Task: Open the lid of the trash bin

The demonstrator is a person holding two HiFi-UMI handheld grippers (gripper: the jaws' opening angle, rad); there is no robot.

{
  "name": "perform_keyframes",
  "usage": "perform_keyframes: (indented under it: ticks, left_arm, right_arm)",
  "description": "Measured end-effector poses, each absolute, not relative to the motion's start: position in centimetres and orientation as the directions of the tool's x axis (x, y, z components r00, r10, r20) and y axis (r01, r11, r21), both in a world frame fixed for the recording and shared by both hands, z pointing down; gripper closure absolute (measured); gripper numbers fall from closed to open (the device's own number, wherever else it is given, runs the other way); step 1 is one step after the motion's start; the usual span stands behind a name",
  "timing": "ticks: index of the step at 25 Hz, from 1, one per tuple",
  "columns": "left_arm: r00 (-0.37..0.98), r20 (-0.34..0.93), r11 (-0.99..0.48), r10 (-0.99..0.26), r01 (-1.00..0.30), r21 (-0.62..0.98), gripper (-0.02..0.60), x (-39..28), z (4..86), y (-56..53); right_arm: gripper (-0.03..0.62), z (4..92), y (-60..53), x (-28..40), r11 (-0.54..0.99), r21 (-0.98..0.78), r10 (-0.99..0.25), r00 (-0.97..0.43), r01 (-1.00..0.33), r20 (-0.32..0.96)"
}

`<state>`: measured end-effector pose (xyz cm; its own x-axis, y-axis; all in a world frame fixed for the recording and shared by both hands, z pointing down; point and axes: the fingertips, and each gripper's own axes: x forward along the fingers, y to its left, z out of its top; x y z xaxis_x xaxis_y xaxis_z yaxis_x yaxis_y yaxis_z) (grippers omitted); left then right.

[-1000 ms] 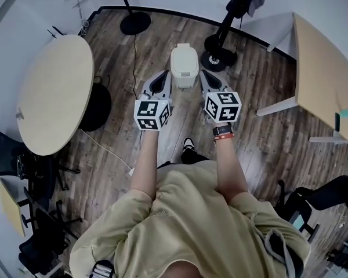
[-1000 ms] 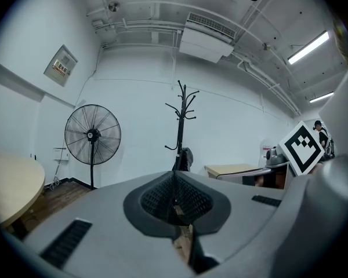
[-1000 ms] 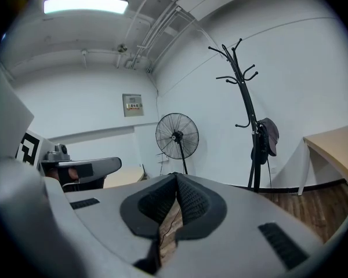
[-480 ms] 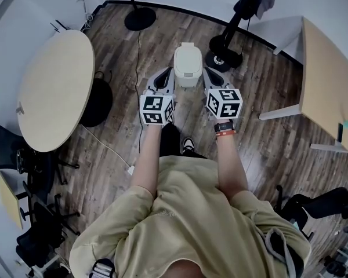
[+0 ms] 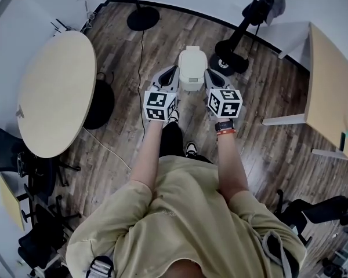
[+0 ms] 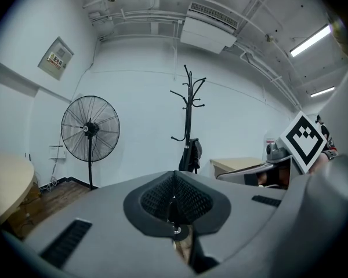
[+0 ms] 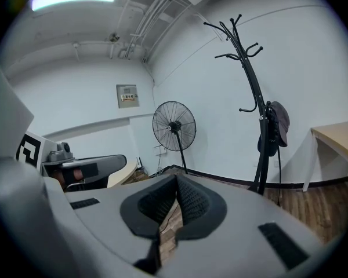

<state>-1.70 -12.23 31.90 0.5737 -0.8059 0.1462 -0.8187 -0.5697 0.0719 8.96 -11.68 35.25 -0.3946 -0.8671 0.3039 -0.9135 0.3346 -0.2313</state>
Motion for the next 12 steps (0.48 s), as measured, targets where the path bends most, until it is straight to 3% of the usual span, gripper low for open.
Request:
perform_keyframes:
  ticks: [12]
  left_arm:
    - [0.614,0.212,-0.605,-0.76,-0.788,0.111,0.558,-1.6,38.6,-20.7]
  right_arm:
    - [0.579,42.8,-19.2,8.5,0.327,-0.22,-0.815,-0.392,-0.919,0.428]
